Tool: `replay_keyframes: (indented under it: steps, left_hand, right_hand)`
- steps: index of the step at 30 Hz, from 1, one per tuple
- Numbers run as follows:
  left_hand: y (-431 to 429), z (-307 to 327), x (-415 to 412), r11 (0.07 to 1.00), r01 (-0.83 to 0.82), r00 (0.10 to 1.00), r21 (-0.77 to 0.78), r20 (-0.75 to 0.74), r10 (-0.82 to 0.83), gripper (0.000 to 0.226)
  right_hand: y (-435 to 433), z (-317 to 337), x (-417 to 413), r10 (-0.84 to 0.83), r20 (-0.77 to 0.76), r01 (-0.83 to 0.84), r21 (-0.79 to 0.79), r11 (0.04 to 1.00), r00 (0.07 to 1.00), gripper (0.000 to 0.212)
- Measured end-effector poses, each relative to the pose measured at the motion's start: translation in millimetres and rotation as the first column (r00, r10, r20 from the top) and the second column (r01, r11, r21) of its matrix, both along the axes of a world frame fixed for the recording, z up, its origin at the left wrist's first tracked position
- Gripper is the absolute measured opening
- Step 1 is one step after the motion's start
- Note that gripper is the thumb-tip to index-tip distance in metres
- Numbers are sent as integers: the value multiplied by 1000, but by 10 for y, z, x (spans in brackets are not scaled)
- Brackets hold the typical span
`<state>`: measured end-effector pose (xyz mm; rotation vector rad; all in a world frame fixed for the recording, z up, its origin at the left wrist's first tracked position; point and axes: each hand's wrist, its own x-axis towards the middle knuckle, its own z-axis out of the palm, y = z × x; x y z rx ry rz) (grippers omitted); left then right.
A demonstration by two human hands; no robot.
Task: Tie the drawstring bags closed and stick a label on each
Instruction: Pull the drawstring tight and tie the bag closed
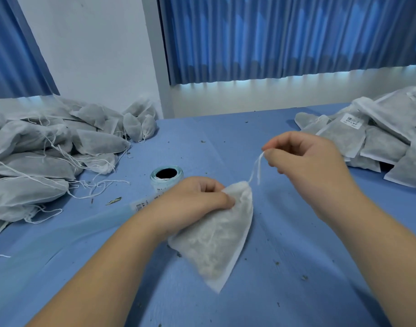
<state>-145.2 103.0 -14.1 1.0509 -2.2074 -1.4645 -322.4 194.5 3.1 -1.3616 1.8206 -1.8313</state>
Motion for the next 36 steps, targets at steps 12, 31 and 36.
replay_keyframes:
  steps: [12,31,36]
  left_hand:
    - [71,-102,-221,943,-313,853,116,-402,333,20]
    - [73,-74,385,889,-421,784,179,-421,456,27]
    - [149,-162,1099,747,-642,634,172,-429,643,31]
  right_hand:
    - [26,-165,366,67,-700,9,104,995,711,19]
    - [-27,-245,354,277,-466,-233,152,961,840,34]
    - [-102,-339,568,406,-407,-313,276,909,819,29]
